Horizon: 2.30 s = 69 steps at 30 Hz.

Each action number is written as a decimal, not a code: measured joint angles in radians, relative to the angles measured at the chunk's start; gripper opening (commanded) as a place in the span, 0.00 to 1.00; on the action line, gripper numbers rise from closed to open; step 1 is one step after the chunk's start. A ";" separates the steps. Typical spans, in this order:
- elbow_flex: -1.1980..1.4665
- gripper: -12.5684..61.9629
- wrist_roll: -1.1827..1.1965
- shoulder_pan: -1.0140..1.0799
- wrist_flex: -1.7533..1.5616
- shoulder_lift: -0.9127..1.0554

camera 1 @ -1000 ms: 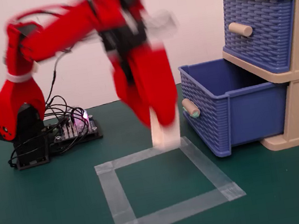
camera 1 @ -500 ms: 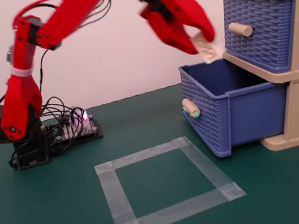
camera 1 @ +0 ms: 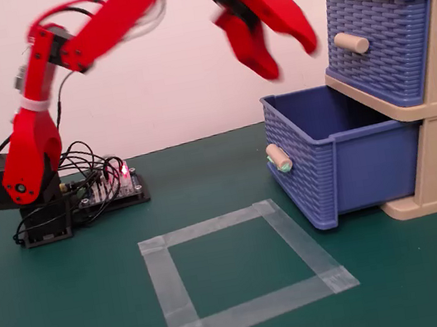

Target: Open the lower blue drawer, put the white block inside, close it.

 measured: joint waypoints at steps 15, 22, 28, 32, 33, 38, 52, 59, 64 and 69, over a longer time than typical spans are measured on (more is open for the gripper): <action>0.103 0.62 -0.787 -0.035 0.124 -0.224; -0.183 0.63 -0.792 -0.097 -0.181 -0.538; -0.232 0.63 -0.792 -0.115 -0.218 -0.603; -0.213 0.63 -0.796 -0.087 0.020 -0.443; -0.213 0.63 -0.793 -0.034 0.175 -0.334; 0.120 0.63 -0.815 0.456 0.337 0.124; 1.690 0.63 -2.293 1.339 -0.127 0.526; 2.105 0.63 -2.293 1.342 -0.193 1.032; 2.106 0.63 -2.290 1.342 -0.160 1.063; 2.106 0.63 -2.290 1.341 -0.160 1.063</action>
